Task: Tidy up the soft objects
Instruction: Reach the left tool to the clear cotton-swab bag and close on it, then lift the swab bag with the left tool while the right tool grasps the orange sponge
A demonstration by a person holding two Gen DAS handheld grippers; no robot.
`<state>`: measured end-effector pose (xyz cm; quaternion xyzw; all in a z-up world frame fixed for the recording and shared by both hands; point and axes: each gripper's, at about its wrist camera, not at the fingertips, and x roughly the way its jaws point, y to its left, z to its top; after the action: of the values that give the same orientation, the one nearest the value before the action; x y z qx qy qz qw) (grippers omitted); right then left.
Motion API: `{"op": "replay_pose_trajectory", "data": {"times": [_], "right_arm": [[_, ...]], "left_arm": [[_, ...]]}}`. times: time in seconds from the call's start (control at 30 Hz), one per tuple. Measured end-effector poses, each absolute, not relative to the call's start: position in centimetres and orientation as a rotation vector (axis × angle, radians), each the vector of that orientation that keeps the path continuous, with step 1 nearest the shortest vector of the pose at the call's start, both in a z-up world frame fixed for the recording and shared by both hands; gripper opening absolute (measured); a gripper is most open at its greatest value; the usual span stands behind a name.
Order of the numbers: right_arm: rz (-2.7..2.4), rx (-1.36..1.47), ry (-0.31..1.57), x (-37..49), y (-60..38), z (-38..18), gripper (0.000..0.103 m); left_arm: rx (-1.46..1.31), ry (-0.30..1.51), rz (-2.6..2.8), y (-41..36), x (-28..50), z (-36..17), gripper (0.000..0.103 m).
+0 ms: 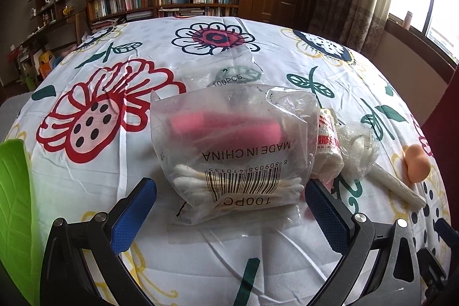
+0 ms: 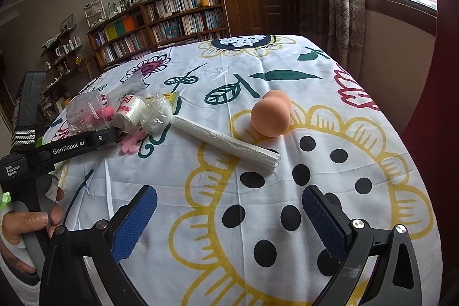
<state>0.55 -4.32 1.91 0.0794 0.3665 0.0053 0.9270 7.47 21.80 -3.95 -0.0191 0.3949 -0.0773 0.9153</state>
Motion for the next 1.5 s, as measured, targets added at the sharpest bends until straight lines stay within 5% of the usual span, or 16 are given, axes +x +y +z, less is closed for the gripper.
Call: {"op": "replay_pose_trajectory", "data": {"times": [0.23, 1.23, 1.5], "right_arm": [[0.047, 0.144, 0.749, 0.5, -3.4, 2.0, 0.103], [-0.140, 0.167, 0.700, 6.7, -8.7, 4.0, 0.103], [-0.157, 0.150, 0.773, 9.2, -8.4, 2.2, 0.080]], "left_arm": [[-0.067, 0.794, -0.195, 22.6, 6.9, -3.8, 0.072], [-0.073, 0.651, -0.149, 25.1, 1.7, -2.2, 0.072], [-0.077, 0.652, -0.150, 25.1, 1.5, -2.3, 0.072]]}}
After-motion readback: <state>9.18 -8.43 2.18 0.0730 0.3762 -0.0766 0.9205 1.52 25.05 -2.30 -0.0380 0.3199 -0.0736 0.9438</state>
